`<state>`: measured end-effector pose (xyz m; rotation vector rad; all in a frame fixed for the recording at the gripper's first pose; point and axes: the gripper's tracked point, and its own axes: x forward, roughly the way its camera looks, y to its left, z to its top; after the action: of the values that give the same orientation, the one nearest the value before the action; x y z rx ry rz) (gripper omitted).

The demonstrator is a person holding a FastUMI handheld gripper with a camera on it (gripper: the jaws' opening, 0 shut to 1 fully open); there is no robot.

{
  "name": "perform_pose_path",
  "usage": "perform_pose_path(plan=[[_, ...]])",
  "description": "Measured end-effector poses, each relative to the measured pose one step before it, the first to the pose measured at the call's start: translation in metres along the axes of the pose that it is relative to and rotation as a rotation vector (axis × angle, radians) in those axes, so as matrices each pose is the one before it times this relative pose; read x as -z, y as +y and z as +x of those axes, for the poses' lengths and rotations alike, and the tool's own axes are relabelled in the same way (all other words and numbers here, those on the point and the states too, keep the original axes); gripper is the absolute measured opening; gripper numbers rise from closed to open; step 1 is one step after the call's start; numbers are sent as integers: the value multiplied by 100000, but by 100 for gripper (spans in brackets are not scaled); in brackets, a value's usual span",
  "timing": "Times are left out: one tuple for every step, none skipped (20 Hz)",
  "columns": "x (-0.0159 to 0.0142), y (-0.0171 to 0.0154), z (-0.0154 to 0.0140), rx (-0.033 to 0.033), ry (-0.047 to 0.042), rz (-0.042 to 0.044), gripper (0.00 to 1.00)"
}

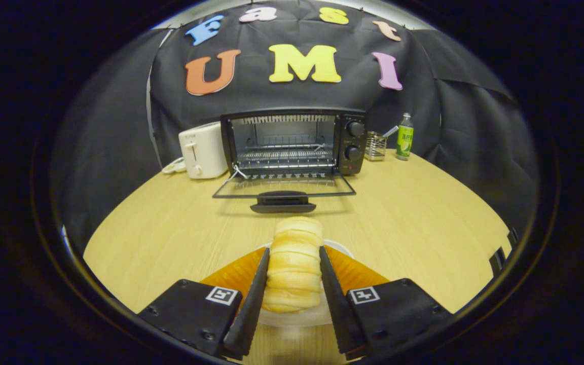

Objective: Open the toaster oven, put the food inside, and close the toaster oven door.

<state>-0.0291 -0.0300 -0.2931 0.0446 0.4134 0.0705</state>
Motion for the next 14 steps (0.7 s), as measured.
perform_pose_path(plan=[[-800, 322, 32, -2132, -229, 2511, 66], [-579, 352, 29, -1753, -352, 3381, 66], [-599, 425, 296, -2379, -51, 4083, 66], [-467, 547, 367, -2853, -251, 4375, 66], [-568, 609, 486, -3452, -418, 4990, 66], [-503, 562, 524, -3134, -1075, 4499, 66], [-663, 354, 529, -2570, -1583, 4677, 66], [-524, 389, 549, -2627, -1742, 4275, 66], [-641, 435, 786, -3295, -1518, 4173, 66], [-557, 306, 705, -2736, -1389, 3853, 66], [-682, 333, 809, -3051, -1160, 3550, 66], [-518, 353, 941, -2902, -701, 2333, 66], [-274, 387, 933, -2897, 579, 1154, 65], [-502, 184, 831, -2295, -154, 237, 66]])
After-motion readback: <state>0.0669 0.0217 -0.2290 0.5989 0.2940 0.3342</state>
